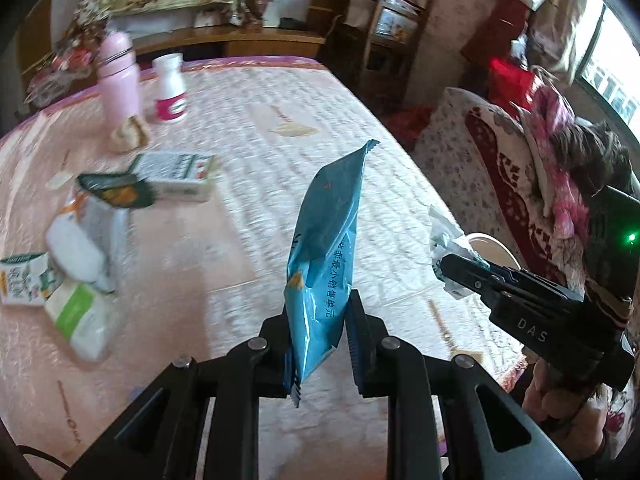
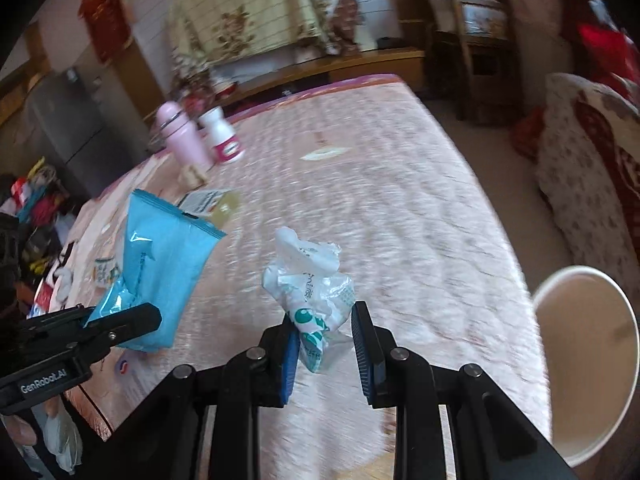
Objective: Collect trash
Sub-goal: 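Carry both items to the bucket and release them inside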
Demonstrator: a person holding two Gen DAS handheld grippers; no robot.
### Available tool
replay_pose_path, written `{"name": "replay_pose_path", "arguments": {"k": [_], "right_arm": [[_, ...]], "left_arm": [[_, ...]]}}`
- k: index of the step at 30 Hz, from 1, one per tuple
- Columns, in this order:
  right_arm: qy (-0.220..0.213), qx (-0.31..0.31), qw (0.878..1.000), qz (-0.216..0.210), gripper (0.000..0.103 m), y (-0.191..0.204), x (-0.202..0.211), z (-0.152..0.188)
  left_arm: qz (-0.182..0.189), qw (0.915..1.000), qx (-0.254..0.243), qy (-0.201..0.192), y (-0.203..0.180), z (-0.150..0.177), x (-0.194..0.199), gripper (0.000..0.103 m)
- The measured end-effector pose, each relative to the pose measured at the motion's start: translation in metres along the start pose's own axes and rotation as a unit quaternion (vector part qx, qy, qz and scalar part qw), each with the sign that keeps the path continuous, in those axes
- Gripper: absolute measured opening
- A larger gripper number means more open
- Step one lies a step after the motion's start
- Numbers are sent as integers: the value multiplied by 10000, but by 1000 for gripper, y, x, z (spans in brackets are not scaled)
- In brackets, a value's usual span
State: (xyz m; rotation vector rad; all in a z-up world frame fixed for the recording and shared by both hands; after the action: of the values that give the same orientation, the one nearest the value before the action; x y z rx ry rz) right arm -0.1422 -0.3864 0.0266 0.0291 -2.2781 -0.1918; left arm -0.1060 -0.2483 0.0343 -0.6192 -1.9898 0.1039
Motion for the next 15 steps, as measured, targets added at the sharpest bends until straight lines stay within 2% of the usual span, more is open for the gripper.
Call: {"name": "replay_pose_path", "arguments": {"k": [15], "right_arm": [[-130,-597,9971,459,27,-74,39,26]], "left_arm": [[277,9970,-662,291,-90,11,-30,23]]}}
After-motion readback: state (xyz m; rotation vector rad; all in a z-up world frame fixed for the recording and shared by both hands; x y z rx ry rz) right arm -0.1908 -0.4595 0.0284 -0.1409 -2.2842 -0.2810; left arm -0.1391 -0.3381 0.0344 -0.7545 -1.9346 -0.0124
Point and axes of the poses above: each gripper's, at about its wrist camera, not at the fingertips, and x roughly against the way its jaws point, y to its left, z to its underside, the point moved 7 cm from there along -x, roughly the way its jaws point, and after that the axes turned 11 degrees about x, right-handed, at the moved point
